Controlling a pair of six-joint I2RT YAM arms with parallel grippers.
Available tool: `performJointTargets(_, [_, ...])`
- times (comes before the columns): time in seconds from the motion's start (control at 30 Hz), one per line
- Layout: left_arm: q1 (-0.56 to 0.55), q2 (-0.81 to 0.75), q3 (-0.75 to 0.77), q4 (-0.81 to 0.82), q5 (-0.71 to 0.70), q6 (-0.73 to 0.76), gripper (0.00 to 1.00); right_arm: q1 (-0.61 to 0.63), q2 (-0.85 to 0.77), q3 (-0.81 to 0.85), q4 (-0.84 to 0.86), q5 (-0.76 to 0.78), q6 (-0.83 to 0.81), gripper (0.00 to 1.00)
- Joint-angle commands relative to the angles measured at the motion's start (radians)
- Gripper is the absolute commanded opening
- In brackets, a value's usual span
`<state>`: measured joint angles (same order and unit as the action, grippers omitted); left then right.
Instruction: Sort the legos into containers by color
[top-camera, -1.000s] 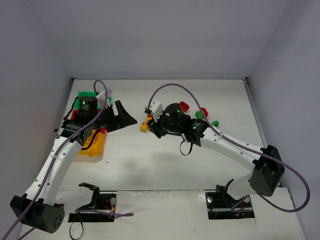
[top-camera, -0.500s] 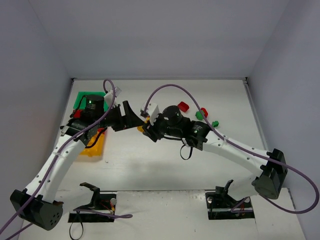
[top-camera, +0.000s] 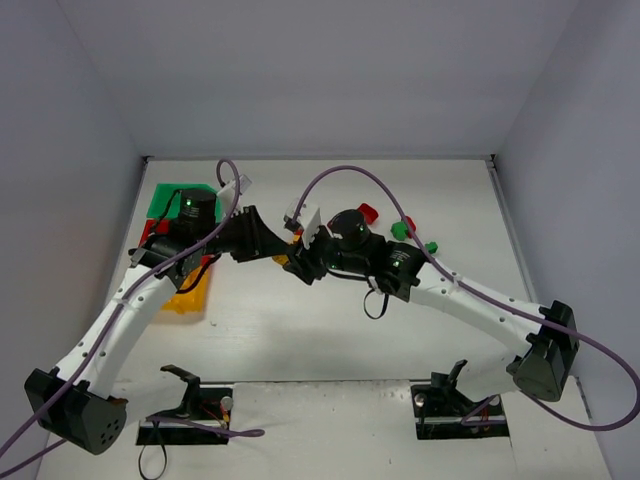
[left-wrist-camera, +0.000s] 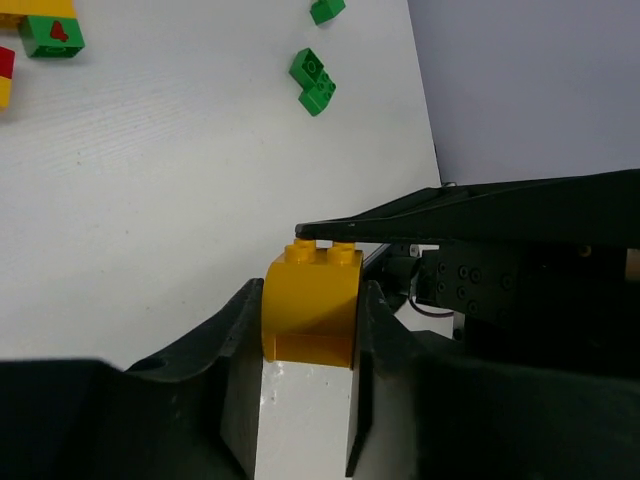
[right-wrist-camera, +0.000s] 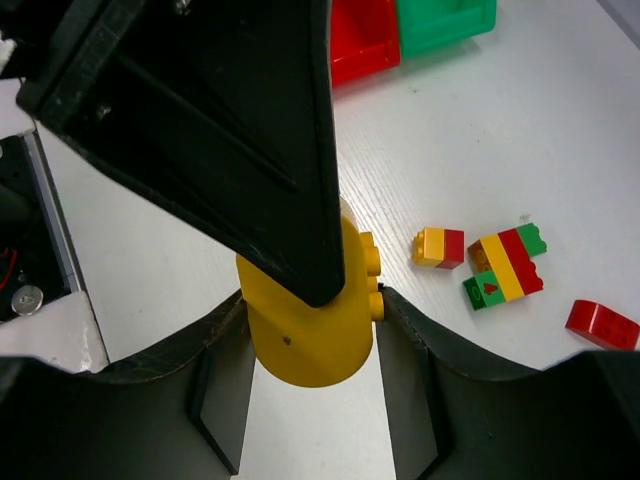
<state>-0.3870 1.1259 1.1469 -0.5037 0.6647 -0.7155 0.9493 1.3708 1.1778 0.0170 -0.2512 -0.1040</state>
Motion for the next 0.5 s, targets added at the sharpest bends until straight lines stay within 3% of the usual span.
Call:
performJointTargets(0.0, [-0.001,-0.012,-0.006,0.059,-0.007,0.008,0.09,0.003,-0.035,0.019,0.126,-0.019,0.018,0.11])
performJointTargets(0.03, [-0.001,-0.015,-0.006,0.057,-0.025,0.011,0.02,0.005,-0.036,0.017,0.126,-0.007,0.015,0.27])
performJointTargets(0.07, [-0.001,-0.020,-0.007,0.047,-0.034,0.016,0.00,0.005,-0.038,0.014,0.126,0.003,0.015,0.38])
performJointTargets(0.1, [0.000,-0.026,-0.009,0.036,-0.046,0.030,0.00,0.003,-0.042,0.011,0.126,0.013,0.016,0.55])
performJointTargets(0.23, [0.011,-0.040,0.005,-0.079,-0.230,0.100,0.00,-0.001,-0.061,-0.015,0.112,0.079,0.024,0.88])
performJointTargets(0.3, [0.036,-0.041,0.008,-0.174,-0.331,0.128,0.00,-0.009,-0.076,-0.032,0.101,0.121,0.033,0.96])
performJointTargets(0.33, [0.051,-0.044,0.008,-0.209,-0.443,0.131,0.00,-0.014,-0.082,-0.038,0.092,0.130,0.038,0.97])
performJointTargets(0.47, [0.198,-0.044,-0.027,-0.352,-0.621,0.113,0.00,-0.033,-0.122,-0.090,0.078,0.199,0.081,0.98])
